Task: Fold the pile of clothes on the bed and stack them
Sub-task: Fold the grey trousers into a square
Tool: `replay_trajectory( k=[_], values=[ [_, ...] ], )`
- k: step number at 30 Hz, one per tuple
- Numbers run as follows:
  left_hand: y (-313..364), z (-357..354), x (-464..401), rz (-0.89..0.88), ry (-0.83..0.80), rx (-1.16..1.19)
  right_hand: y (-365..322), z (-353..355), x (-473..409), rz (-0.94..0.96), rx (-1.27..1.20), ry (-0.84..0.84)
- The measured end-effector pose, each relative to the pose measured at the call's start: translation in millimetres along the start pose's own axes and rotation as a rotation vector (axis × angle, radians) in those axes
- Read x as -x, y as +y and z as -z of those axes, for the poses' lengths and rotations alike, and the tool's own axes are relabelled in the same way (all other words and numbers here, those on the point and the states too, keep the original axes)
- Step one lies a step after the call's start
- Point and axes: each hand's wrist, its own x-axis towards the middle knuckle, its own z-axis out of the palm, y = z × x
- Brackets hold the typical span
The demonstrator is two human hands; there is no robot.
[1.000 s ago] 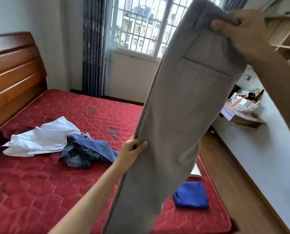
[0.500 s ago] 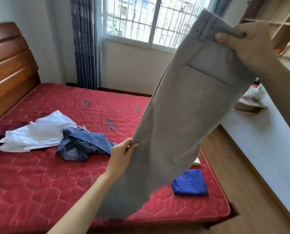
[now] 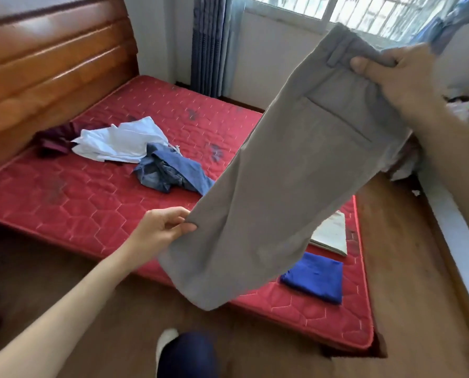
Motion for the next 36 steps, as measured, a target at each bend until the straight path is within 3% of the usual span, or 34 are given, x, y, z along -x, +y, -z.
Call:
replay_trajectory(
  k=[6, 14, 17, 21, 25, 28, 32, 36],
  values=[
    [-26, -8, -13, 0.158, 0.083, 0.048, 55, -52, -27, -0.045, -0.035, -0.131],
    [-233, -81, -117, 0.573, 0.140, -0.077, 233, -229, -19, -0.215, 0.184, -0.283],
    [-314, -102, -166, 0.652, 0.140, -0.137, 317, -300, -29, -0.279, 0.187, -0.319],
    [-402, -117, -237, 0.691, 0.179, -0.221, 424, -375, -49, -0.357, 0.155, -0.312],
    [-460, -128, -292, 0.679, 0.099, -0.236, 499, -426, -80, -0.394, 0.124, -0.379],
    [-476, -130, -326, 0.655, 0.041, -0.210, 540, -450, -113, -0.383, 0.104, -0.430],
    [-480, -124, -390, 0.604, 0.088, -0.152, 583, -477, -175, -0.397, 0.017, -0.430],
    [-497, -123, -478, 0.528, 0.168, -0.250, 619, -515, -257, -0.371, 0.180, -0.341]
  ],
)
